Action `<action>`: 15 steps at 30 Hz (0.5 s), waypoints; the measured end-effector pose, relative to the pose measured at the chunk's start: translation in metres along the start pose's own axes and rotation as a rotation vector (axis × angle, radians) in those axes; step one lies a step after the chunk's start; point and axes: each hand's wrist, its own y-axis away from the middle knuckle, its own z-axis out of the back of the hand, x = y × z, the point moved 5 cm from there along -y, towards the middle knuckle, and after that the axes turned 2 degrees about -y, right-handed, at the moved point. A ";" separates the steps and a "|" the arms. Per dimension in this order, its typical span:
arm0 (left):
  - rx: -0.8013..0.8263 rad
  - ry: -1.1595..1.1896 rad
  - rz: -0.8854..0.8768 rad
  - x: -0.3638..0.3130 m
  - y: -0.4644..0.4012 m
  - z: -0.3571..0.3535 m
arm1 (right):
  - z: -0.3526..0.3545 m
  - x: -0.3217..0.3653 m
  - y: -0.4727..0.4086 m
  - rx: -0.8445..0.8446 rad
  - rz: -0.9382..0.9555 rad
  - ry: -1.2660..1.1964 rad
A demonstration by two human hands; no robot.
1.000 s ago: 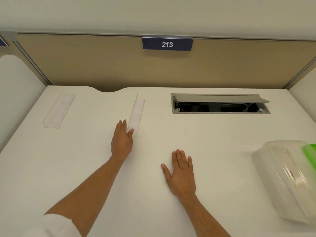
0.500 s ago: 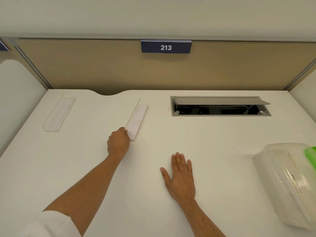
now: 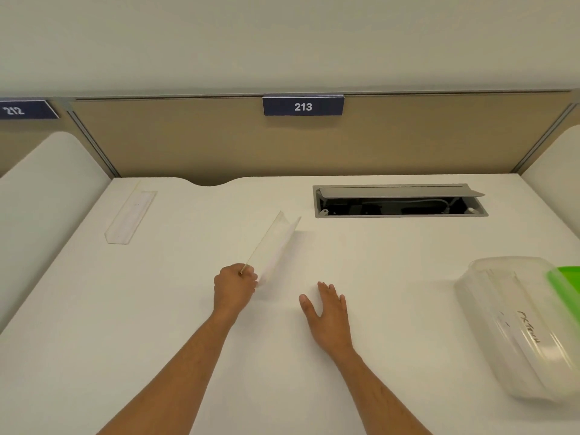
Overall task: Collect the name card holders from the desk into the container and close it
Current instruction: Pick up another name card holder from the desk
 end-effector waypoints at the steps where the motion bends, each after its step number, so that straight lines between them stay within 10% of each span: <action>1: 0.012 0.042 0.018 0.004 0.008 -0.002 | 0.002 0.003 0.006 0.000 -0.037 -0.092; 15: 0.339 0.409 0.203 0.048 0.123 -0.029 | -0.002 0.021 0.066 0.225 -0.209 -0.744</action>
